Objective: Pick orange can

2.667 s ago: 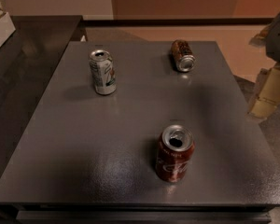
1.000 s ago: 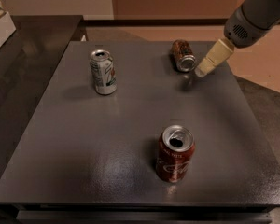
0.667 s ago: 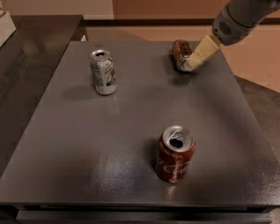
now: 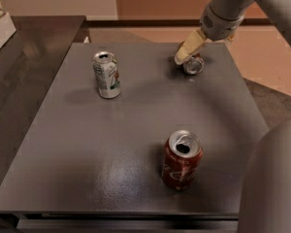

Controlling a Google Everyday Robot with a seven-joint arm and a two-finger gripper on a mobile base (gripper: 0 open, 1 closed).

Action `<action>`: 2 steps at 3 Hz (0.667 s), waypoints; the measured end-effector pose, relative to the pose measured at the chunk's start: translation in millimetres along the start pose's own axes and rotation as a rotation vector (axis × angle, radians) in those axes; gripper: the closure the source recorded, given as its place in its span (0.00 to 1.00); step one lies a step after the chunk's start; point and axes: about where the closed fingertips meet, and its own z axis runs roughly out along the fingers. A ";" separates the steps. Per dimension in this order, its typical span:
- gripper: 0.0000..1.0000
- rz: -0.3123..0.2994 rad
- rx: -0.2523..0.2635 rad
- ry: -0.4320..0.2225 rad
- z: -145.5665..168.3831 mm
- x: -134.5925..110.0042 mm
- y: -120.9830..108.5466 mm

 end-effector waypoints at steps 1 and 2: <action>0.00 0.078 0.000 0.043 14.5 -11.9 3.2; 0.00 0.134 0.006 0.079 30.5 -18.6 2.8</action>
Offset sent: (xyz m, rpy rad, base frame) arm 0.0357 0.0172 -0.0296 -0.0064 0.1260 -0.2038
